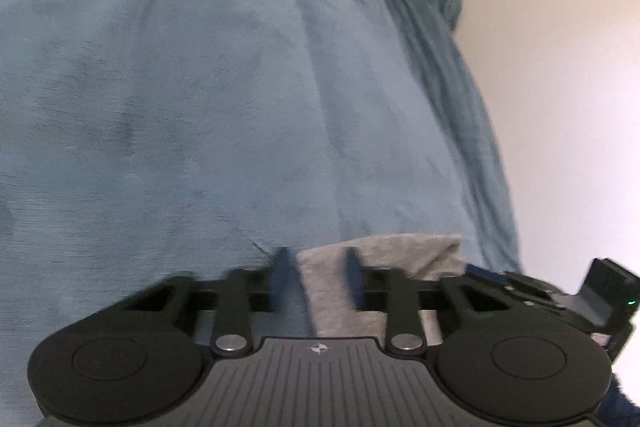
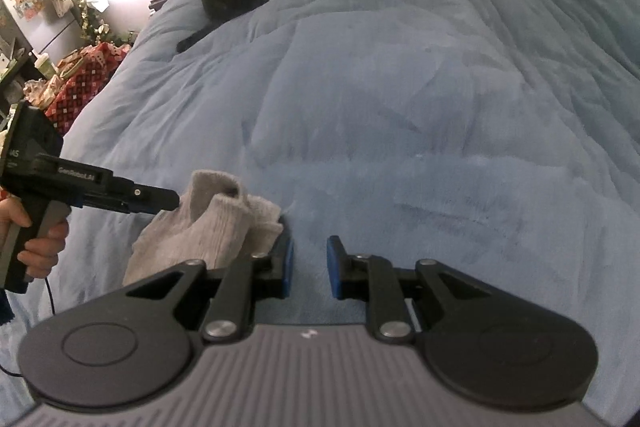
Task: Fold clothes
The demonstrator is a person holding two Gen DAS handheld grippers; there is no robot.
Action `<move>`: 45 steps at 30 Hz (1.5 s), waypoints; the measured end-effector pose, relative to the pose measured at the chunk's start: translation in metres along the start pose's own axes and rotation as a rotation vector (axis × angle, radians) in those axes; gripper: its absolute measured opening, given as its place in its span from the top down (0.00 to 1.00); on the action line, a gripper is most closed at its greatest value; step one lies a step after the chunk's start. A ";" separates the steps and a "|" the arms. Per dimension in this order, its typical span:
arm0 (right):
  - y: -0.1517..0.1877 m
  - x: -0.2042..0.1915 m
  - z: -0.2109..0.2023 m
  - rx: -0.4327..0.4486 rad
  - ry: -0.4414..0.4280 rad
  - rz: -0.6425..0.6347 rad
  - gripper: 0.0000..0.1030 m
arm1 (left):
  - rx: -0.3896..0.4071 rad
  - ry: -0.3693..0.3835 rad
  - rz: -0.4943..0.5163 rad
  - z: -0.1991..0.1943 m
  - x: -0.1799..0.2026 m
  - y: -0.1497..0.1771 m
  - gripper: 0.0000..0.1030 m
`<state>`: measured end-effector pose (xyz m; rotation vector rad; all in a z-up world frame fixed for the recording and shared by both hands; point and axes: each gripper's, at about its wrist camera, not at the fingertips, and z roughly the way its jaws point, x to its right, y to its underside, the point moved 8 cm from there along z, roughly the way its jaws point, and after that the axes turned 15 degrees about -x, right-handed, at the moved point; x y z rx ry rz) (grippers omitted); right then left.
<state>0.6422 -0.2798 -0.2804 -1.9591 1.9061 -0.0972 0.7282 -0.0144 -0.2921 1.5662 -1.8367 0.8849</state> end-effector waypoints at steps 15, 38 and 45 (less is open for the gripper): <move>0.000 0.009 -0.036 0.063 0.011 0.055 0.80 | 0.092 -0.434 0.648 -0.018 0.118 0.102 0.94; -0.004 -0.134 0.038 -0.111 -0.108 -0.330 0.83 | 0.124 -0.526 0.371 -0.059 0.044 0.167 0.81; -0.020 -0.147 0.045 -0.124 -0.079 -0.378 0.82 | 0.134 -0.496 0.271 -0.064 0.027 0.197 0.81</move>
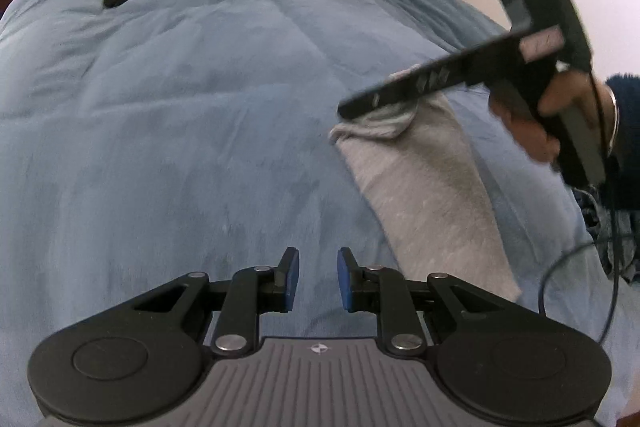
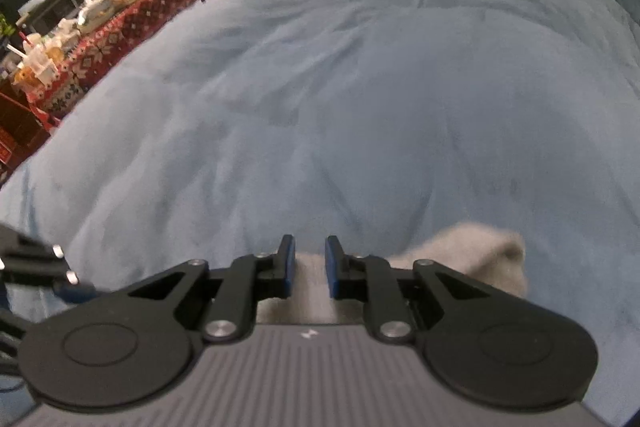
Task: Fold clothes
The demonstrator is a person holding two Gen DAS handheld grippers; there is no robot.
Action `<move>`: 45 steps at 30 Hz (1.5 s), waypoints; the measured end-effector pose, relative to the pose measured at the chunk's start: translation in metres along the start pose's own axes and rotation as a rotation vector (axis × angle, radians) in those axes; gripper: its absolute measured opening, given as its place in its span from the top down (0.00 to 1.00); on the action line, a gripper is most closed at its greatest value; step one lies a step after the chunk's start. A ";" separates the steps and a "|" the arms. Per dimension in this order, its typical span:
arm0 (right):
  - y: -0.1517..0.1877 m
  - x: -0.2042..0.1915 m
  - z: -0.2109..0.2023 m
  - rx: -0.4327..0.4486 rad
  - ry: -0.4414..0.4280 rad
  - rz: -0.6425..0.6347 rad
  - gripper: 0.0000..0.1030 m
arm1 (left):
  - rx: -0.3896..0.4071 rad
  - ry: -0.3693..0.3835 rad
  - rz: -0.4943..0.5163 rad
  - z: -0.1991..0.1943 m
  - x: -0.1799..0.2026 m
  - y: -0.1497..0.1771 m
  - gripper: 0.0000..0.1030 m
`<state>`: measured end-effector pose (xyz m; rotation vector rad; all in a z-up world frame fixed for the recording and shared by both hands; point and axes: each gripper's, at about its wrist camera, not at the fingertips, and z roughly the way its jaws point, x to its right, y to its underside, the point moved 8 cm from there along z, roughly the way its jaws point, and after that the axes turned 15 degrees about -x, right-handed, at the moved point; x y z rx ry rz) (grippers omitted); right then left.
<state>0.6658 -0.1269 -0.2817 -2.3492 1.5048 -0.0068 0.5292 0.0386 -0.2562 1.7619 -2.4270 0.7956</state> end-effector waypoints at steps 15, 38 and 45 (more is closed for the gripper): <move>-0.007 -0.012 0.024 -0.251 0.053 -0.236 0.91 | 0.046 0.041 -0.029 -0.002 0.006 0.003 0.81; 0.087 0.018 -0.117 0.171 0.060 0.298 0.03 | 0.032 0.074 -0.126 -0.004 0.011 0.001 0.71; 0.141 0.014 -0.120 0.159 0.075 0.358 0.01 | 0.047 0.090 -0.116 -0.010 0.028 -0.011 0.71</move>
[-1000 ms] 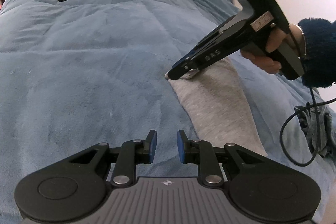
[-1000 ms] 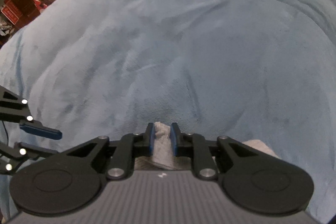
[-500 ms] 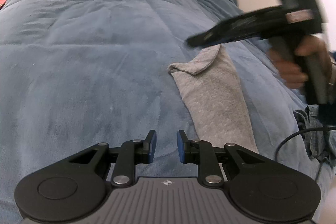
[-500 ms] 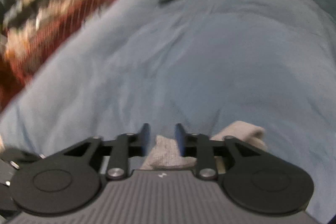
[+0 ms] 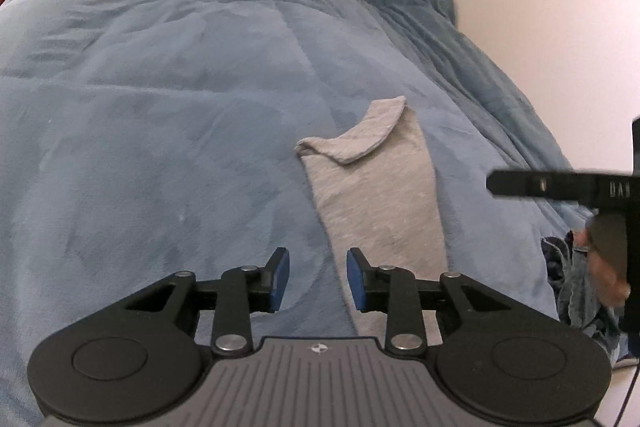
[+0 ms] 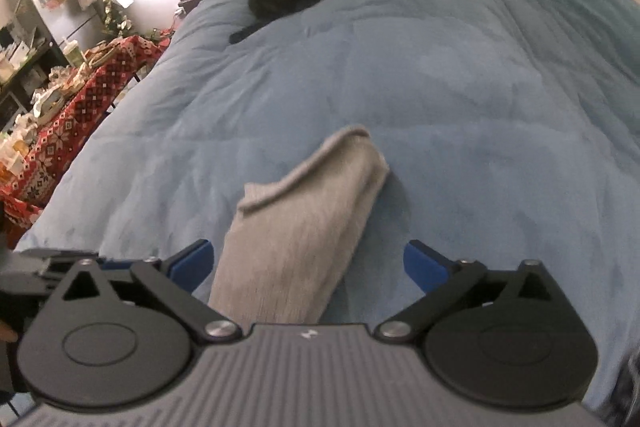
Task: Fold clothes
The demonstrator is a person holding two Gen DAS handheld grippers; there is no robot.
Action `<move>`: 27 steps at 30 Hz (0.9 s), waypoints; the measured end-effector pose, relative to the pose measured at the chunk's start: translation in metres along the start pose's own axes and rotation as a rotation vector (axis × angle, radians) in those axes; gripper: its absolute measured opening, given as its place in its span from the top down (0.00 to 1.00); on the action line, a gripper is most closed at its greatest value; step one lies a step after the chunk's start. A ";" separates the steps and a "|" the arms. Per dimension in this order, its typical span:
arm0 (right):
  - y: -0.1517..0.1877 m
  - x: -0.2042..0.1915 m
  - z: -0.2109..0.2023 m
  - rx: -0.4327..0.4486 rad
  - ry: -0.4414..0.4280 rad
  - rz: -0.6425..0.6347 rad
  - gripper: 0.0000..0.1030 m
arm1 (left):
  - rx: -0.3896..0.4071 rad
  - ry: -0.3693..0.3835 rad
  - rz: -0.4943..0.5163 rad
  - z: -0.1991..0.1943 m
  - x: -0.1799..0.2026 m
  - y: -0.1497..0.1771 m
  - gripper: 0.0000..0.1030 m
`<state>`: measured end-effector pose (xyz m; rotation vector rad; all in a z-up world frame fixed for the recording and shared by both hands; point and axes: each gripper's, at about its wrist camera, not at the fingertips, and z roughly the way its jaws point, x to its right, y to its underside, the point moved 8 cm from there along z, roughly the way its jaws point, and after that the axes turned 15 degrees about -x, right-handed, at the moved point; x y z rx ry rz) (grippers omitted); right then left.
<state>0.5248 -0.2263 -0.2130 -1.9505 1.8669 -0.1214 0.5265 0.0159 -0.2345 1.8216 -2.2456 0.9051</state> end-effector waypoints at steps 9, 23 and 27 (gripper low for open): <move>0.024 0.019 -0.016 0.177 0.096 -0.052 0.01 | 0.107 -0.034 0.068 -0.011 0.026 -0.015 0.23; 0.001 0.017 0.032 0.157 0.024 0.009 0.94 | 0.157 -0.097 0.065 0.006 0.046 -0.044 0.83; -0.016 0.003 0.044 0.186 -0.004 -0.022 0.97 | 0.172 -0.049 0.018 0.025 0.042 -0.055 0.98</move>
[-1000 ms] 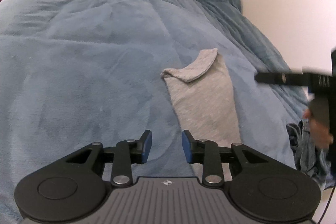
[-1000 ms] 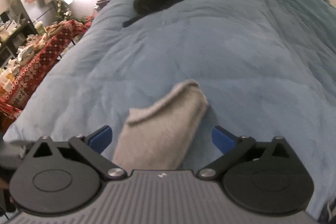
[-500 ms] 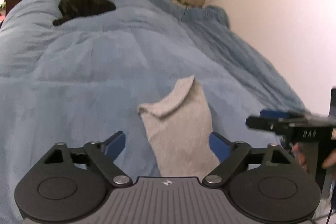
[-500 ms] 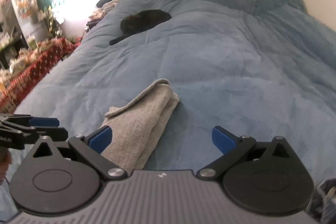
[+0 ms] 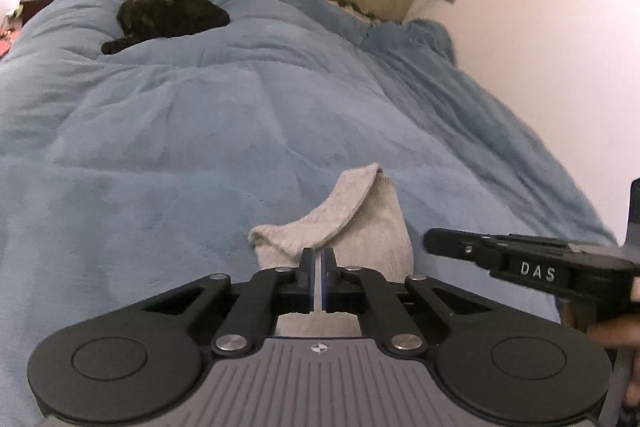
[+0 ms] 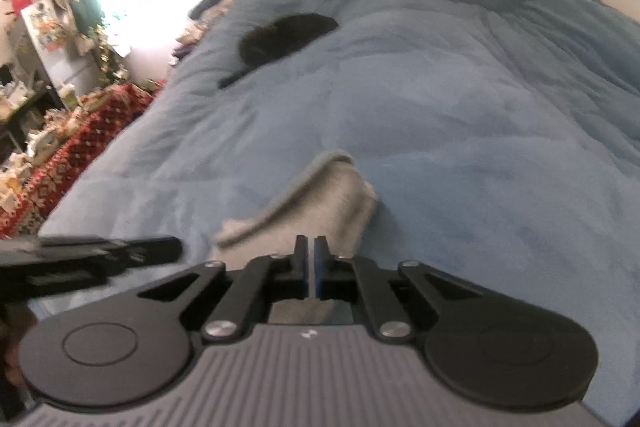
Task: Fold clothes
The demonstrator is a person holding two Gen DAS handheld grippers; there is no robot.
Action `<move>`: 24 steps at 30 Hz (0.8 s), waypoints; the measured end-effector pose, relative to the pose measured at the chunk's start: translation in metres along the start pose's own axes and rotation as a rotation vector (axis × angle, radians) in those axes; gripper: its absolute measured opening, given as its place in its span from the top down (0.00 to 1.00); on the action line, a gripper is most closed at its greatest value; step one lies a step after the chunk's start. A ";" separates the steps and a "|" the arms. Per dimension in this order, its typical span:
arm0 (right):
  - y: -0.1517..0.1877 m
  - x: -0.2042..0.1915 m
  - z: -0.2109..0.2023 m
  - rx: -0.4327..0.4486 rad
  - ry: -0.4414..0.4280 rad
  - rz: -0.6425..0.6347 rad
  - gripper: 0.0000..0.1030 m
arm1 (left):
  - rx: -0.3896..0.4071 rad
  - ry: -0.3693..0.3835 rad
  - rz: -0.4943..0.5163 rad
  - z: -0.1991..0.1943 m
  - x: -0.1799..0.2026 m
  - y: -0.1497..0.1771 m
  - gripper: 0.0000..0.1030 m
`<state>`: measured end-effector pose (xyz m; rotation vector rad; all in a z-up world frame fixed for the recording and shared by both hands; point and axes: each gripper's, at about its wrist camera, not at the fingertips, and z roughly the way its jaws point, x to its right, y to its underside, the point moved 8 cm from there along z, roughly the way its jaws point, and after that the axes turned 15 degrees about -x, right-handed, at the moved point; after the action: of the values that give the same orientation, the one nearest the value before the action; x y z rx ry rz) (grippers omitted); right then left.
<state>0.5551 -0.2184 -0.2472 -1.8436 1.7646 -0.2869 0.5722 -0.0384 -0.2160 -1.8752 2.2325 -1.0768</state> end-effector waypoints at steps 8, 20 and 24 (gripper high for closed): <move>0.020 0.008 0.067 -0.114 0.080 0.016 1.00 | -0.124 -0.008 0.080 0.065 0.005 0.015 0.99; 0.040 -0.023 0.040 -0.101 0.010 0.068 0.97 | -0.087 0.039 0.134 0.025 0.020 0.023 0.99; 0.062 -0.026 0.047 -0.139 0.007 0.105 0.97 | -0.133 0.006 0.163 0.028 0.018 0.045 0.98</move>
<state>0.5246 -0.1795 -0.3124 -1.8384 1.9215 -0.1332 0.5410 -0.0665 -0.2538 -1.6981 2.4668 -0.9318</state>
